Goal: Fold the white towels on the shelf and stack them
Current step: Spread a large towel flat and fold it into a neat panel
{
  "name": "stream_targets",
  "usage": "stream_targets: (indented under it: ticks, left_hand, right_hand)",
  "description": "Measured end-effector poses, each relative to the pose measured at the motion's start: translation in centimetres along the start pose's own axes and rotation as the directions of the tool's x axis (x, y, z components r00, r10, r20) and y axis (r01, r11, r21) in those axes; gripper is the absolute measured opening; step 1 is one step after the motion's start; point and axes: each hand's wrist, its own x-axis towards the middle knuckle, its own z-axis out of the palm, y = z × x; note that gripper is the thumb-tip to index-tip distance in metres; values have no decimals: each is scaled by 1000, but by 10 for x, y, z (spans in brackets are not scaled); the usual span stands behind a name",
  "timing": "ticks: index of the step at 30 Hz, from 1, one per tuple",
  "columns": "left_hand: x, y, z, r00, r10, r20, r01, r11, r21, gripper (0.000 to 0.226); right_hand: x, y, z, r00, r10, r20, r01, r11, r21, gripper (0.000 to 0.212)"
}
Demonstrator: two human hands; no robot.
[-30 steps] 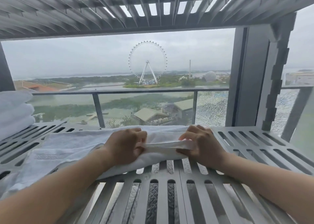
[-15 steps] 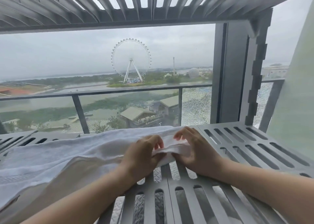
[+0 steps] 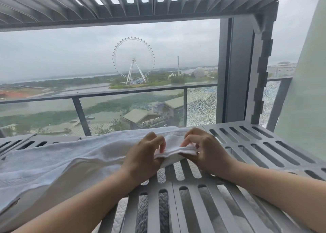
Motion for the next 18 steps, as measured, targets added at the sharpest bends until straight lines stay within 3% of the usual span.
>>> stream_targets:
  ticks: [4,9,14,18]
  left_hand:
    - [-4,6,-4,995,97,-4,-96,990,-100,25]
    - [-2,8,-4,995,92,-51,-99,983,-155,14]
    - [-1,6,-4,996,82,-24,-85,986,-142,25]
    - [-2,7,-4,997,62,-53,-71,980,-187,26]
  right_hand:
    - [1,-2,-3,999,-12,-37,14,997,69,16]
    - [-1,-3,-1,999,-41,4,40,997,66,16]
    - [-1,-6,-2,995,-83,48,83,997,2,36]
    - [-2,-5,-4,996,-84,42,83,996,24,38]
